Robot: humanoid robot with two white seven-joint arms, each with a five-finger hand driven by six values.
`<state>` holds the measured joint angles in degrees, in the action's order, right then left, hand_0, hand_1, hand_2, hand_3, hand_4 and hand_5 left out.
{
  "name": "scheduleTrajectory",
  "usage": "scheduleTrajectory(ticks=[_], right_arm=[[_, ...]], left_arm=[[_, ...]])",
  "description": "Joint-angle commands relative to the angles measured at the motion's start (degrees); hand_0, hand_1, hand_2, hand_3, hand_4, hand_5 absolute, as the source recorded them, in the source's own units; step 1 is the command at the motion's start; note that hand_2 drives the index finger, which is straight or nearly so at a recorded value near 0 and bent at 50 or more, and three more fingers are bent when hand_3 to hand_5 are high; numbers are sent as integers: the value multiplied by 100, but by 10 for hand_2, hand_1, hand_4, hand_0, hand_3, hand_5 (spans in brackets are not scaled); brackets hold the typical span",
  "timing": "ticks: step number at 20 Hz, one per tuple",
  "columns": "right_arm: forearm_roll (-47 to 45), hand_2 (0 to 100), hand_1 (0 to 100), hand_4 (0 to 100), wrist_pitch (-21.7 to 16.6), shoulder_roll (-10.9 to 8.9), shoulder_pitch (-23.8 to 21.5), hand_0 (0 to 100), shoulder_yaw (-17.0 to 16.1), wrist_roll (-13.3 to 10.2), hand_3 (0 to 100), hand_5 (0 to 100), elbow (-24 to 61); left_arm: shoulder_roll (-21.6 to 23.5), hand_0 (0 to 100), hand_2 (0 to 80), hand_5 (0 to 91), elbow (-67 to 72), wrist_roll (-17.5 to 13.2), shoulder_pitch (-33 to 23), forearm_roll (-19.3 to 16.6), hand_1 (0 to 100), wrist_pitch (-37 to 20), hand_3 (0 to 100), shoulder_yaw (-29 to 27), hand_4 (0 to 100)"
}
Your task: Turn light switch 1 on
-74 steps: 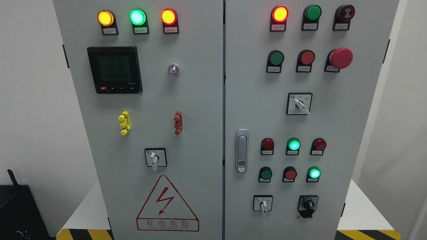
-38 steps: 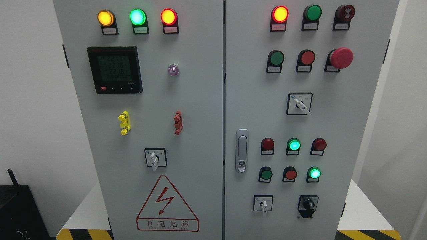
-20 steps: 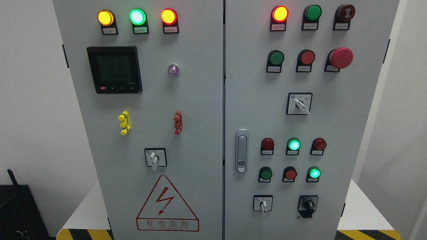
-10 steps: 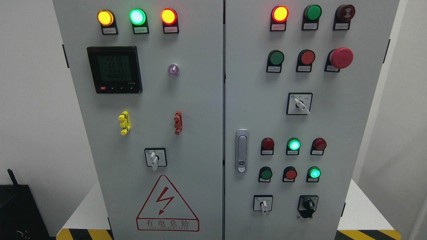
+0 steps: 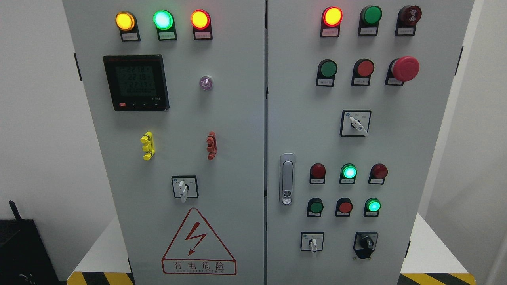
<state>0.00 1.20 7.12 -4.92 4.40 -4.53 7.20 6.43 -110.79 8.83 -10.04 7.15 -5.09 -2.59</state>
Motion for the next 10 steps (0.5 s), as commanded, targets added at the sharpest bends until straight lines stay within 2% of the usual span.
scheduleTrajectory(ticks=[1, 5, 8, 10], right_arm=[[-141, 0, 0, 0, 3, 0, 0, 0, 0, -4, 0, 0, 0], [-141, 0, 0, 0, 3, 0, 0, 0, 0, -4, 0, 0, 0], [-141, 0, 0, 0, 3, 0, 0, 0, 0, -4, 0, 0, 0], [-141, 0, 0, 0, 3, 0, 0, 0, 0, -4, 0, 0, 0]], left_arm=[[-115, 106, 388, 549, -320, 303, 529, -29, 566, 333, 611, 917, 734], [-292, 77, 401, 557, -320, 707, 766, -345, 578, 596, 613, 1312, 739], [-484, 63, 426, 583, -320, 787, 1012, -416, 588, 1088, 628, 1436, 748], [-616, 58, 429, 584, -320, 892, 1057, -591, 593, 1238, 629, 1489, 749]])
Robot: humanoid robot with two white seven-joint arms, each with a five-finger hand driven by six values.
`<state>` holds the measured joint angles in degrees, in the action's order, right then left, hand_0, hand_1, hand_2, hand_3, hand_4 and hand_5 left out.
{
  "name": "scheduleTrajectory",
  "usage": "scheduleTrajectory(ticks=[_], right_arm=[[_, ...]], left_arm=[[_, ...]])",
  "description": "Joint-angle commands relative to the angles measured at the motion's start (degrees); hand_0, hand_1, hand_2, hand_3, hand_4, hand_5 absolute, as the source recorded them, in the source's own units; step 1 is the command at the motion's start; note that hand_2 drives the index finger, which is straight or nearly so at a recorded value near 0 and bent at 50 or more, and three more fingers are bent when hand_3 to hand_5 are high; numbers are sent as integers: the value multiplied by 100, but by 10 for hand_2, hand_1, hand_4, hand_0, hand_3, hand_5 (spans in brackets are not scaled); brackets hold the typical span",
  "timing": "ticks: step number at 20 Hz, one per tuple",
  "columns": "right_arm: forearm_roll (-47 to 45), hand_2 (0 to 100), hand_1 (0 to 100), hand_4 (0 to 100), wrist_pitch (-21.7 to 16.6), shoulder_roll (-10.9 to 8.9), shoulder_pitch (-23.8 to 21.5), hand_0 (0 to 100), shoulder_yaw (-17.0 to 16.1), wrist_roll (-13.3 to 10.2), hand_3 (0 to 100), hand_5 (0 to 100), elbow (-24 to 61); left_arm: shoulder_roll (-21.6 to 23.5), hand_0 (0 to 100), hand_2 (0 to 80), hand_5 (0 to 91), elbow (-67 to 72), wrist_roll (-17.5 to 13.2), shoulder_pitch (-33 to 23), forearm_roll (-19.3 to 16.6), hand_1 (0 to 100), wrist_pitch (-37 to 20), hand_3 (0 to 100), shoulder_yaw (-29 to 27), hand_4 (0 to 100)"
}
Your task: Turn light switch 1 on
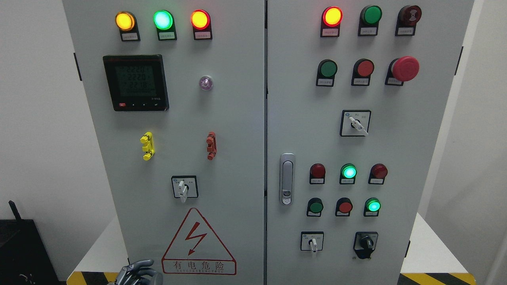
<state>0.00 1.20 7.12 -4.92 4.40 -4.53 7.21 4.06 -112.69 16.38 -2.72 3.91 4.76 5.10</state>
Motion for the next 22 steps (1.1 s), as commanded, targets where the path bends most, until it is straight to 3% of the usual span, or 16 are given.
scheduleTrajectory(ticks=[1, 4, 10, 13, 22], right_arm=[[-141, 0, 0, 0, 3, 0, 0, 0, 0, -4, 0, 0, 0], [-141, 0, 0, 0, 3, 0, 0, 0, 0, -4, 0, 0, 0], [-149, 0, 0, 0, 3, 0, 0, 0, 0, -4, 0, 0, 0], [-141, 0, 0, 0, 3, 0, 0, 0, 0, 4, 0, 0, 0], [-141, 0, 0, 0, 3, 0, 0, 0, 0, 22, 0, 0, 0]], left_arm=[[-397, 58, 430, 584, -130, 225, 325, -372, 598, 254, 632, 798, 748], [-555, 62, 439, 586, -130, 620, 421, -548, 609, 298, 619, 1010, 745], [-854, 75, 439, 585, -104, 744, 737, -777, 629, 745, 592, 1019, 735], [-872, 79, 425, 576, -95, 1059, 896, -935, 639, 983, 586, 1019, 732], [-942, 108, 423, 558, -78, 1245, 1212, -1067, 665, 1405, 564, 765, 709]])
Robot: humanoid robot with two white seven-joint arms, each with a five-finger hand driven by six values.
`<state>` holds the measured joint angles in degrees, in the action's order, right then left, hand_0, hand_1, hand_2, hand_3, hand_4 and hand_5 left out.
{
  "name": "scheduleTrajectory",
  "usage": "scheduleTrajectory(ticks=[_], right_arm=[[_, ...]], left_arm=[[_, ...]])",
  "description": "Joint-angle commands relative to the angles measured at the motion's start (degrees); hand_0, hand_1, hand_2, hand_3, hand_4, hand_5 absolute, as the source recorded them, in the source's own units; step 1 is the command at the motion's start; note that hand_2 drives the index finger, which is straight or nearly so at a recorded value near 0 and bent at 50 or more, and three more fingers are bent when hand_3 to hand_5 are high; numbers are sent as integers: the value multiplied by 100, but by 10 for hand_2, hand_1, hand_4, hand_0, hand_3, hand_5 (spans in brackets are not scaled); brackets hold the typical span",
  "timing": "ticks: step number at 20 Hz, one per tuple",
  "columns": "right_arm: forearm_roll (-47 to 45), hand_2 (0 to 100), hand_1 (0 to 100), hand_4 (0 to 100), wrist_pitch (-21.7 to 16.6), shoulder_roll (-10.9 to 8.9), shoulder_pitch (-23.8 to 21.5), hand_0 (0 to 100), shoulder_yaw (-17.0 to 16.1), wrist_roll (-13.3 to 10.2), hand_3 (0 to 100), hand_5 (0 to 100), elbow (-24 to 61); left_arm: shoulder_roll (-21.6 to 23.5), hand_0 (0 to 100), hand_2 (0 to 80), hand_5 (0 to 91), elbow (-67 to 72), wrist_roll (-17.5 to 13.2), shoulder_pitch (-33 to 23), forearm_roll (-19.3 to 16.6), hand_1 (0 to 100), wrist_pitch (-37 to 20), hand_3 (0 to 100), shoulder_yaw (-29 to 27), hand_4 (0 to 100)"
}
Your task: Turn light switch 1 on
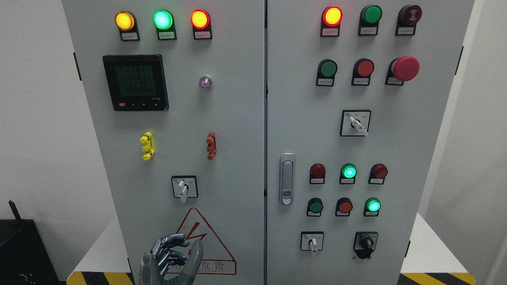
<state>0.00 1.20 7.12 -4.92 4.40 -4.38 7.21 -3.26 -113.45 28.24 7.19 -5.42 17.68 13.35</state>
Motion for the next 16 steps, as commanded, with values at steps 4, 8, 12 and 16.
scheduleTrajectory(ticks=[4, 8, 12, 16], right_arm=[[-141, 0, 0, 0, 3, 0, 0, 0, 0, 7, 0, 0, 0], [-141, 0, 0, 0, 3, 0, 0, 0, 0, 7, 0, 0, 0], [-141, 0, 0, 0, 3, 0, 0, 0, 0, 7, 0, 0, 0], [-141, 0, 0, 0, 3, 0, 0, 0, 0, 7, 0, 0, 0]], left_arm=[[-210, 118, 423, 553, -2, 50, 230, -144, 674, 121, 545, -324, 699], [-210, 128, 431, 551, -2, -29, 318, -135, 682, 139, 541, -588, 698], [-201, 135, 433, 553, 24, -126, 441, -100, 687, 288, 538, -676, 698], [-210, 140, 436, 582, 24, -126, 590, -100, 695, 464, 437, -676, 686]])
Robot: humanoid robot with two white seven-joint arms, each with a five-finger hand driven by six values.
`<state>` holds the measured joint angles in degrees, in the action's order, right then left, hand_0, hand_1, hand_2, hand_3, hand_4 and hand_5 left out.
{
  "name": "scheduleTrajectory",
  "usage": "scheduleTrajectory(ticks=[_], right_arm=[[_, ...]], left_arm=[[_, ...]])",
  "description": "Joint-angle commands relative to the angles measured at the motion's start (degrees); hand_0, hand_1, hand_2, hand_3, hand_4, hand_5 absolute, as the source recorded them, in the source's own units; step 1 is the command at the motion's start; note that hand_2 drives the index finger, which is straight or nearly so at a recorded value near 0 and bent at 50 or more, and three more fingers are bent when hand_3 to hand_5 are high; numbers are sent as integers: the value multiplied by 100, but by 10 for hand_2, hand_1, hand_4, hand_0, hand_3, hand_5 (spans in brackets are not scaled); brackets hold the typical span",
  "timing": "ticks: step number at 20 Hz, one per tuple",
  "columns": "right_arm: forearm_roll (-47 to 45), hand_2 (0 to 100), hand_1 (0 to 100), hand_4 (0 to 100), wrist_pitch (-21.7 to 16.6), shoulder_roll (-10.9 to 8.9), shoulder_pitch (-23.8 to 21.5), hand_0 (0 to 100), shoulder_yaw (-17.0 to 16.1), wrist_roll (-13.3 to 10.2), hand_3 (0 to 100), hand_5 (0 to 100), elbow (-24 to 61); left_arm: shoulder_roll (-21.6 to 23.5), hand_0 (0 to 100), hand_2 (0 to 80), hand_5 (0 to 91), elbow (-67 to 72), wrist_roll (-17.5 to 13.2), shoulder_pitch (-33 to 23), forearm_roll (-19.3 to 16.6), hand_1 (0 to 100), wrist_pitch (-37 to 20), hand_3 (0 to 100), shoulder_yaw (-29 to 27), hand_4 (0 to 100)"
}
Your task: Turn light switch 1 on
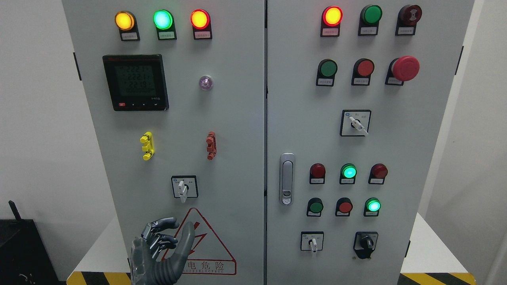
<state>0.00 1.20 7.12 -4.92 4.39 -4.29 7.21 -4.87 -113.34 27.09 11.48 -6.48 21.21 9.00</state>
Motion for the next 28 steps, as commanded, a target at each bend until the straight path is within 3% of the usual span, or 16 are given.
scheduleTrajectory(ticks=[1, 11, 17, 28], right_arm=[[-141, 0, 0, 0, 3, 0, 0, 0, 0, -2, 0, 0, 0], [-141, 0, 0, 0, 3, 0, 0, 0, 0, -2, 0, 0, 0], [-141, 0, 0, 0, 3, 0, 0, 0, 0, -2, 0, 0, 0], [-141, 0, 0, 0, 3, 0, 0, 0, 0, -2, 0, 0, 0]], left_arm=[[-50, 140, 437, 585, 14, -11, 188, 15, 695, 138, 423, -241, 685], [-111, 151, 447, 602, -4, -55, 390, 33, 705, 375, 416, -224, 687], [-129, 181, 470, 654, -13, -46, 382, 33, 719, 367, 431, -188, 715], [-85, 220, 471, 662, -30, -37, 215, 59, 726, 296, 449, -171, 720]])
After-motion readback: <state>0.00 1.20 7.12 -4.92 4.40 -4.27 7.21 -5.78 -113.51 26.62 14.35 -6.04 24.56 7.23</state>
